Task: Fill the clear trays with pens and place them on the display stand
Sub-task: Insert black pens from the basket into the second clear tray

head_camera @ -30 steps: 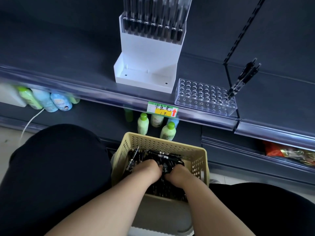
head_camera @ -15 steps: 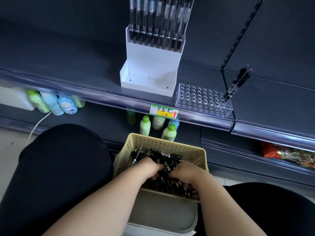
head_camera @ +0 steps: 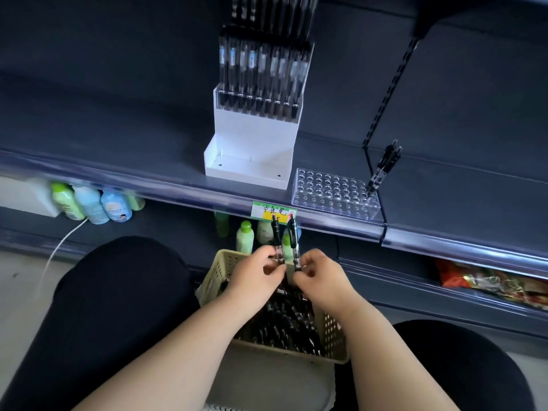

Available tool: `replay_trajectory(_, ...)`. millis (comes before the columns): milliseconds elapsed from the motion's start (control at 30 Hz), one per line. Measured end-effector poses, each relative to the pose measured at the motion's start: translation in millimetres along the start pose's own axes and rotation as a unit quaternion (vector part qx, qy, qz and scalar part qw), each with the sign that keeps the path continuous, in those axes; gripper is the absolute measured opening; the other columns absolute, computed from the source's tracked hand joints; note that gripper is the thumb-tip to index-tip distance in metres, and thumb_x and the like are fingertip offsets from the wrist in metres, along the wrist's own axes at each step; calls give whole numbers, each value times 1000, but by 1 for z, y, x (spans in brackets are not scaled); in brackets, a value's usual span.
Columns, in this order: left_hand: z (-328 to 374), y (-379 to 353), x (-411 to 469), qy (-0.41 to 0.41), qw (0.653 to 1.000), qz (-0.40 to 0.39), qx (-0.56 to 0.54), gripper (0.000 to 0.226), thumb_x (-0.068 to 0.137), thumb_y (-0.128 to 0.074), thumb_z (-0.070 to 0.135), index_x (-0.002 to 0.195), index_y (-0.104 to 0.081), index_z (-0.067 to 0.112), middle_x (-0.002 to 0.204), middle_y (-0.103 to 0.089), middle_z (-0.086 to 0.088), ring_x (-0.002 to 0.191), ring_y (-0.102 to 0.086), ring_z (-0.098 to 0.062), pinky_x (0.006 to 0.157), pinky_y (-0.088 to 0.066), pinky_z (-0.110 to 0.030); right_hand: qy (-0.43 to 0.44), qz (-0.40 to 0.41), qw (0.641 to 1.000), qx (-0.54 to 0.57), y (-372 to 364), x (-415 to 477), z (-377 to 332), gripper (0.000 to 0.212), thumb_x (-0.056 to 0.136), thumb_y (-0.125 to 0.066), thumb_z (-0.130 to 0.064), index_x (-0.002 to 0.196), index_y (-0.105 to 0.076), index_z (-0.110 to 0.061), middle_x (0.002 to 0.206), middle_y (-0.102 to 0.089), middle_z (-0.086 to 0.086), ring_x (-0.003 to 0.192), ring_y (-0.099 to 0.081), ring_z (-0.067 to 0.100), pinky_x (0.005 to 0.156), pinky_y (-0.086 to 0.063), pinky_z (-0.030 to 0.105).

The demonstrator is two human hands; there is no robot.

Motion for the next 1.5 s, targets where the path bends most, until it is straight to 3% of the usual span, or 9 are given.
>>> replay_trajectory(133,33,8,6,-56,998,26,-28,13,84,-65,29,96,-62,32,89,-69,15,85,-63,0,70,-45,-11,79,95,992,37,52,-1,-32,20,75,-64,-20,79,-46,-28,68,-58,-8,59,-51,5,54,-39,11)
replay_trajectory(333,92,20,23,-150,986,43,-64,27,85,-65,23,90,-59,50,91,-68,15,80,-63,4,74,-49,-11,122,235,955,132,143,7,-39,30,83,-59,-16,82,-42,-41,77,-66,-4,67,-66,15,59,-50,33)
replay_trajectory(467,123,19,45,-195,979,61,-23,20,83,-63,29,103,-65,33,93,-67,15,84,-63,-1,77,-53,-23,129,341,923,123,208,16,-27,10,87,-53,-32,81,-47,-36,74,-68,-9,60,-63,2,59,-50,33)
replay_trajectory(567,153,15,61,-235,970,57,20,20,79,-65,33,97,-60,41,87,-64,27,85,-61,7,76,-47,-8,113,394,905,117,237,23,-9,11,86,-57,-32,78,-50,-34,76,-66,-10,74,-66,12,73,-55,42)
replay_trajectory(700,192,7,92,-263,964,30,-2,29,79,-70,23,94,-55,44,89,-66,23,86,-62,8,81,-48,-9,108,389,912,76,244,46,-2,18,85,-63,-27,74,-50,-33,71,-63,-17,71,-62,-4,63,-43,3)
replay_trajectory(767,206,2,104,-275,960,20,-40,25,80,-70,18,97,-60,33,90,-69,16,84,-64,4,82,-50,-13,120,373,919,41,241,57,-8,18,84,-65,-24,76,-51,-31,67,-59,-20,68,-56,-15,58,-36,-3)
replay_trajectory(900,203,-14,125,-272,956,11,-107,24,79,-72,14,101,-65,20,93,-71,10,86,-66,1,80,-50,-11,109,332,937,5,234,79,0,13,83,-66,-21,80,-54,-25,64,-57,-20,67,-52,-19,59,-36,-4)
replay_trajectory(1033,186,-29,142,-227,961,0,-157,20,78,-72,17,92,-63,28,90,-71,10,87,-67,-2,79,-49,-13,69,278,957,-47,221,91,11,20,82,-67,-22,72,-51,-28,63,-55,-19,60,-53,-10,54,-35,-3)
replay_trajectory(1500,215,-42,136,-278,941,-21,-191,35,78,-72,5,89,-58,36,86,-69,9,76,-65,2,71,-48,-7,-2,231,963,-138,214,102,11,14,81,-70,-20,72,-59,-18,59,-52,-13,61,-49,9,52,-35,-1)
Point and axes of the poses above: each hand's wrist, its own x-axis towards the middle knuckle, its own y-axis out of the back of the hand, z = x × y, the point moved 10 cm from there along x, towards the middle knuckle
